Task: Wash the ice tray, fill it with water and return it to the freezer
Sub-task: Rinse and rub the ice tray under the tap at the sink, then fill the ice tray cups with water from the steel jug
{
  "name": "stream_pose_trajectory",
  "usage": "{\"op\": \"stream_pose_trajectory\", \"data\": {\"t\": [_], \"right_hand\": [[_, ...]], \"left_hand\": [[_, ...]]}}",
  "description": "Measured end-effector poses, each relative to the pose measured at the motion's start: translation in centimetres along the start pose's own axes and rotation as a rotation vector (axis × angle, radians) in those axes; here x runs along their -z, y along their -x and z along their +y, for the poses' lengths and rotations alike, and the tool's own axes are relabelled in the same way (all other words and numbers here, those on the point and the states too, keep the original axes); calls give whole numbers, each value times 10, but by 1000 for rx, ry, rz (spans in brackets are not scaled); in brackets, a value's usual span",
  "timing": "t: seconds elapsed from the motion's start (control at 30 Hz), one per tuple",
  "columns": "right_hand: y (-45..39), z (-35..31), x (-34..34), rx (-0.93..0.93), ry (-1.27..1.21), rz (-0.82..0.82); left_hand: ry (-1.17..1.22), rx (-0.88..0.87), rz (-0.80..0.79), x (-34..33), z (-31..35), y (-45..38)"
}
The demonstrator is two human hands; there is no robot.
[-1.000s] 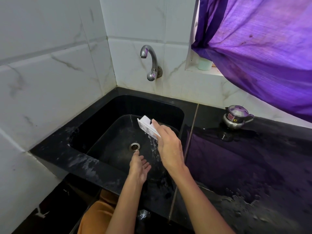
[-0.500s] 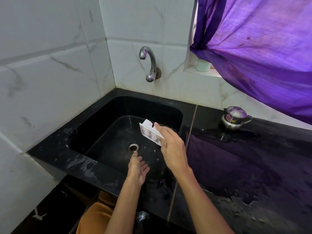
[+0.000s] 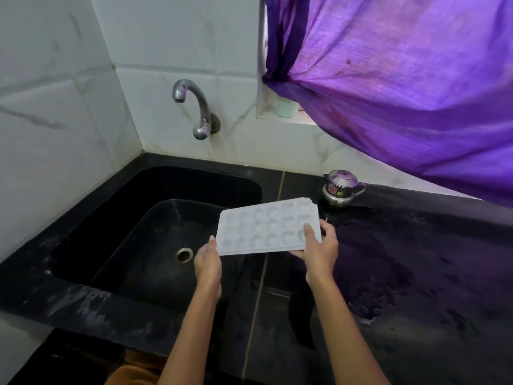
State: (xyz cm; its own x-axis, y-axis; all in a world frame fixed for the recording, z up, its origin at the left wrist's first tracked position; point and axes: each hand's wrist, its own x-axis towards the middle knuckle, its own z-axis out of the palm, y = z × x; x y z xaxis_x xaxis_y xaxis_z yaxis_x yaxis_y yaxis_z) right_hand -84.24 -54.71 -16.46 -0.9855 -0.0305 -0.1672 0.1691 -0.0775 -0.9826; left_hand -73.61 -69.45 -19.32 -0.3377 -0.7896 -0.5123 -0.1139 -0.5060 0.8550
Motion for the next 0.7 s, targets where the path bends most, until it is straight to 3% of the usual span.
{"op": "stream_pose_trajectory", "data": {"t": [0.2,0.37,0.7], "right_hand": [[-32,12,46,-122,31,152],[-50,23,69,-27,421,267],[-74,22,85,-76,715,288]], "left_hand": [[-174,-100,-143,-34,-3,-1],[-297,-129,-152,-52,-12,-4],[-413,-185,-122,-72,-18,-1]]}}
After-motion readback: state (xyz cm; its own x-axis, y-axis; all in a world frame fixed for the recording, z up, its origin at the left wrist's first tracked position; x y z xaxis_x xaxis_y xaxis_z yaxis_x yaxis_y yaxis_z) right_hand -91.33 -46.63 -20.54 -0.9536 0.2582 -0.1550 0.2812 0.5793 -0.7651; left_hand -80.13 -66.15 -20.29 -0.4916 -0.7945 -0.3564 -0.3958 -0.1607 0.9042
